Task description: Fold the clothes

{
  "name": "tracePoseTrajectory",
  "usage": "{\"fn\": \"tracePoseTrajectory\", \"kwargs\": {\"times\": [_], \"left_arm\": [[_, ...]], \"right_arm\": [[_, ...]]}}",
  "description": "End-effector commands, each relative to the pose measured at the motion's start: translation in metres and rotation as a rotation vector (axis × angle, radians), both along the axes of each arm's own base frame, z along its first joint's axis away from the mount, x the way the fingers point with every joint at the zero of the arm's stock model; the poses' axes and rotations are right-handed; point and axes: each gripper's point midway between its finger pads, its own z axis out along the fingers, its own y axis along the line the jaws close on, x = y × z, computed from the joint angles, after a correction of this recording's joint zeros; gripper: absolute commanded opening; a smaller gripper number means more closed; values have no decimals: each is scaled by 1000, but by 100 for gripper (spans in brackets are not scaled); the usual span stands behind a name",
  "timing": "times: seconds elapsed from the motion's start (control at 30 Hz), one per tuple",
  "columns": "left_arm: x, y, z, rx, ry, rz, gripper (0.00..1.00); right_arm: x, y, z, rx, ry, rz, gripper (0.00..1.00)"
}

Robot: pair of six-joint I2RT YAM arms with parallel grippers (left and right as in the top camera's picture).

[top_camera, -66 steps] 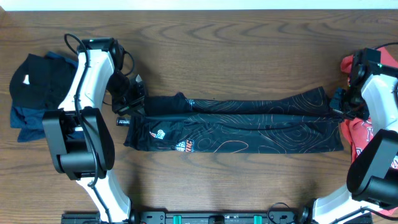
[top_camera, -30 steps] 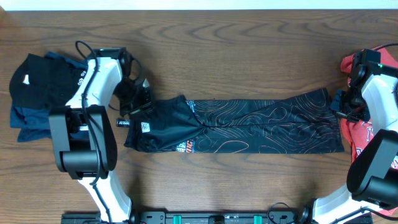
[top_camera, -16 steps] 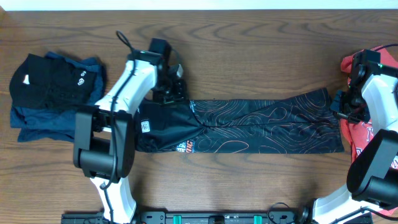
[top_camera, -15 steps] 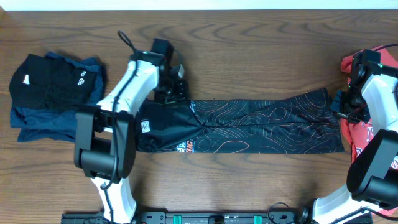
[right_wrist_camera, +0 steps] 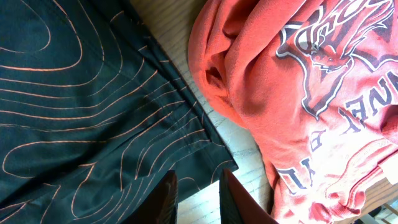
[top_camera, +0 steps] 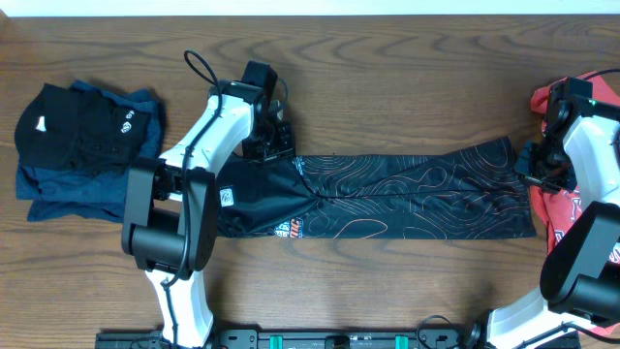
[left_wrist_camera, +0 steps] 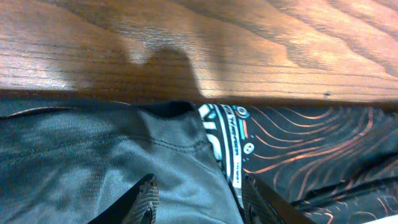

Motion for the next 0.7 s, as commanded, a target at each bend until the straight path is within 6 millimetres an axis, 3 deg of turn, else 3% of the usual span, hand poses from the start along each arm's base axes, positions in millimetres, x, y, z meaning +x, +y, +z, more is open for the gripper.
{"fn": "tracePoseTrajectory", "kwargs": {"times": [0.0,0.13,0.3,0.37,0.53,0.67], "left_arm": [[-5,-1,-16,27,39,-1,46],[-9,-7,-22,32,53,-20,37],[-9,-11,-22,30,46,-30,19],[-10,-11,-22,31,47,-30,7],[-21,-7,-19,41,93,-30,6],[-46,-12,3,-10,162,-72,6]], "right_arm": [[-2,-4,5,-14,-8,-4,22],[-2,-4,5,-14,-8,-4,22],[-1,-3,5,-14,-8,-4,21],[-1,-3,5,-13,-7,-4,21],[-1,-4,5,-14,-7,-4,21],[-1,-4,5,-14,-9,-4,21]]}}
